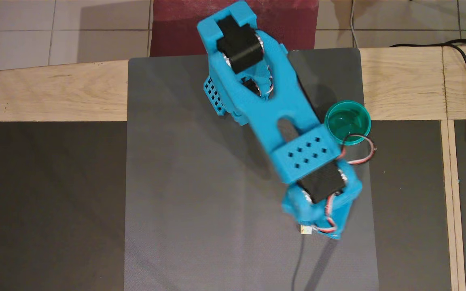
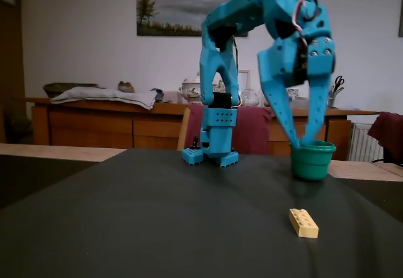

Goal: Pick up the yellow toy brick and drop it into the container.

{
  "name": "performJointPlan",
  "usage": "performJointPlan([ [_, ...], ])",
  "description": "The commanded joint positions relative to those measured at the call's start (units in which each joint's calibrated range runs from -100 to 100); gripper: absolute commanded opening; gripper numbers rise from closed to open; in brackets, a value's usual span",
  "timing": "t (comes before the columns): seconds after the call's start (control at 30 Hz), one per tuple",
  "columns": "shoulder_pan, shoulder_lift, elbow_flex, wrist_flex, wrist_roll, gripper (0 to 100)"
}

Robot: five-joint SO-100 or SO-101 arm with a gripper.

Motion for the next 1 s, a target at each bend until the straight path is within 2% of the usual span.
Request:
performJointPlan([
  [0.0,-0.8,3.2,-3.9,0.1,1.8,0],
  [0.17,-0.2,8.7,-7.2,0.2,3.7,0],
  [0.3,-0.1,9.7,-7.1,0.2,8.5,0],
  [0.53,1.1,10.5,-7.0,0.2,9.1,0],
  [0.73,2.2,10.5,-7.0,0.2,9.1,26],
  [0.83,2.4,10.7,-6.2,0.2,11.8,37],
  [0.97,3.0,10.7,-6.2,0.2,12.0,39],
])
